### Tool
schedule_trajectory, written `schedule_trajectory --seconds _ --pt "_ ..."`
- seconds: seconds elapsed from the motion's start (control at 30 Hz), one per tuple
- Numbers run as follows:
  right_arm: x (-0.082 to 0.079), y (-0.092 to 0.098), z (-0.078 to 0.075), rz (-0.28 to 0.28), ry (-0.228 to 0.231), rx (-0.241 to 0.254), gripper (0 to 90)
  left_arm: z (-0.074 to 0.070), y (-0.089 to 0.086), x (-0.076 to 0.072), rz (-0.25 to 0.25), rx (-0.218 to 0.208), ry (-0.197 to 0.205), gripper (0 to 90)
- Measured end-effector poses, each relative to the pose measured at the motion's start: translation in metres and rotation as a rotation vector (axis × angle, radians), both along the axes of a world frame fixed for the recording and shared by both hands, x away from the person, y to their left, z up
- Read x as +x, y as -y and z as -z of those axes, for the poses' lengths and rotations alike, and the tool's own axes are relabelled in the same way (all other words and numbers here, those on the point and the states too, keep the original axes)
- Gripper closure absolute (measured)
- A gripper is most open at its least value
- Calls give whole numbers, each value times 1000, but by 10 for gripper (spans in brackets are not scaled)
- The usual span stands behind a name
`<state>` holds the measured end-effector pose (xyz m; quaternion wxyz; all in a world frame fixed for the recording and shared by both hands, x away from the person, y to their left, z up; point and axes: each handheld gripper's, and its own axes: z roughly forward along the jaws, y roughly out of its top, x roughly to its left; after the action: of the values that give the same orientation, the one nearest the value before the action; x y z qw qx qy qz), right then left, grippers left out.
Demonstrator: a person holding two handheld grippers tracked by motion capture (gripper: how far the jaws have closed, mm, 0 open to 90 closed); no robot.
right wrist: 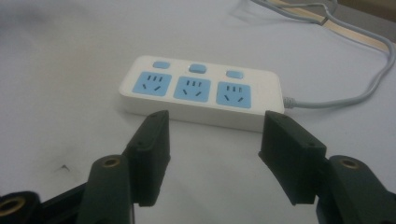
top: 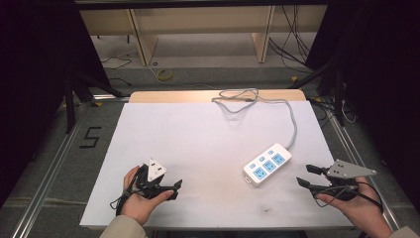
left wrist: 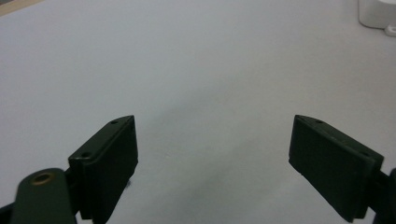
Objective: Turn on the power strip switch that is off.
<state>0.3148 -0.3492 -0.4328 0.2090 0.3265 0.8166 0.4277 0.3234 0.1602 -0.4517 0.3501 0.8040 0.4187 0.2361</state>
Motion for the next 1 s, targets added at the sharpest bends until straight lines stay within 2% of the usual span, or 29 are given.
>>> schedule_trajectory --seconds 0.1,0.27,0.43,0.57,0.8,1.0 --pt "-1 0 0 1 7 -9 505 0 0 2 -4 16 -1 155" --pt "-2 0 1 -6 -7 -10 609 1 2 3 -1 23 -1 156" --pt "-2 0 -1 -8 1 -17 790 2 2 3 -4 25 -3 156" --pt "-1 -1 -3 -11 2 -26 891 2 1 3 -5 38 1 157" --pt "1 -5 -5 -23 -18 -45 900 2 2 4 -13 25 9 158" --pt "5 -7 -7 -10 -22 -45 900 2 2 4 -13 30 11 158"
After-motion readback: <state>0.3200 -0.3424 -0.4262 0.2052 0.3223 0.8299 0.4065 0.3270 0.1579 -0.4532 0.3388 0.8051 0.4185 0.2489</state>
